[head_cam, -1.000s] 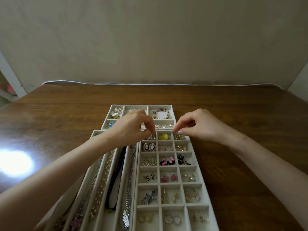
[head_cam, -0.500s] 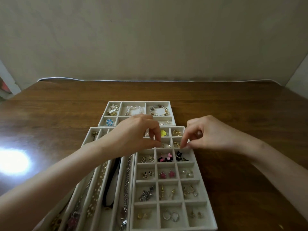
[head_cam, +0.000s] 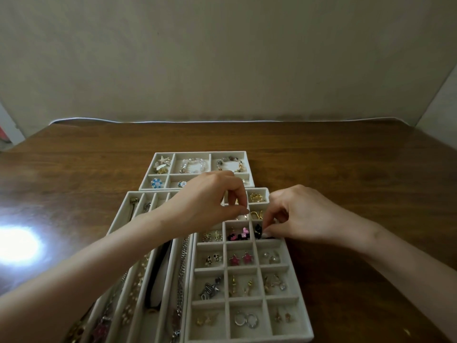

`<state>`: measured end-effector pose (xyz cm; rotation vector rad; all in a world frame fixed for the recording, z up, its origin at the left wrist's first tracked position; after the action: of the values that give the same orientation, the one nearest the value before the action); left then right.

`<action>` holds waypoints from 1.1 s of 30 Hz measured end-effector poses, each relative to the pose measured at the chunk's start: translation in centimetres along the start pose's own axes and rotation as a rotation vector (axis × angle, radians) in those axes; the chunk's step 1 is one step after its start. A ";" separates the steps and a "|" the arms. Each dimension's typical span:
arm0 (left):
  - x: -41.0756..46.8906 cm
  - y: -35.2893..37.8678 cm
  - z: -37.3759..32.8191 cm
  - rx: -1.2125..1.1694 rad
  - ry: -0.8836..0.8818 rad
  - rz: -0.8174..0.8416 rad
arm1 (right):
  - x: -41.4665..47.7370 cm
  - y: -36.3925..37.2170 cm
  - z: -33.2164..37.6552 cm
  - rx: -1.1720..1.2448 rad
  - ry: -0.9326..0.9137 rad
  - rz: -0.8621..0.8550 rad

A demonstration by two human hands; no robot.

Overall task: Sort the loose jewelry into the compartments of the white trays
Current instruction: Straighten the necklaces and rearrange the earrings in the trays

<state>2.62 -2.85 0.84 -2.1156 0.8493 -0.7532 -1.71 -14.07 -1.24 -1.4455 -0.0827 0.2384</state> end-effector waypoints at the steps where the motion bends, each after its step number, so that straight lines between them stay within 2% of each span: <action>1: 0.1 0.0 -0.1 -0.005 0.004 -0.003 | 0.0 0.1 0.1 -0.002 -0.002 0.007; 5: 0.6 1.1 -0.4 0.043 0.007 0.038 | 0.1 -0.1 -0.3 0.071 0.013 0.013; 8: 1.2 1.5 -0.7 0.003 0.016 0.045 | 0.0 -1.0 -1.6 0.364 0.062 0.014; 11: 1.7 2.0 -0.8 -0.170 -0.063 0.138 | -0.1 -1.3 -2.7 0.646 0.107 -0.004; 14: 2.0 2.8 -0.5 -0.344 -0.178 0.204 | -0.2 -0.7 -3.4 0.761 0.137 -0.011; 19: 1.4 3.6 0.5 -0.653 -0.326 0.226 | -0.3 0.1 -4.0 0.950 0.155 -0.063; 22: 1.3 3.6 0.5 -0.765 -0.329 0.200 | -0.3 0.3 -4.2 1.012 0.145 -0.087; 28: 1.3 3.5 0.6 -0.775 -0.343 0.181 | -0.4 0.0 -4.4 1.021 0.075 -0.134; 33: 1.4 4.1 1.2 -0.931 -0.386 0.175 | -0.4 -0.2 -4.5 1.004 0.011 -0.244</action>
<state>2.95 -5.57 -2.74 -2.7782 1.2893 0.2274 -1.20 -18.51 -1.57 -0.4303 -0.1088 0.0456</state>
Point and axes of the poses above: each hand's wrist, its own x-axis towards the middle knuckle, its own y-axis out of the palm, z = x × y, the point moved 7 cm from there along x, towards the middle knuckle, and after that the axes turned 10 degrees about -x, right-handed, at the moved point
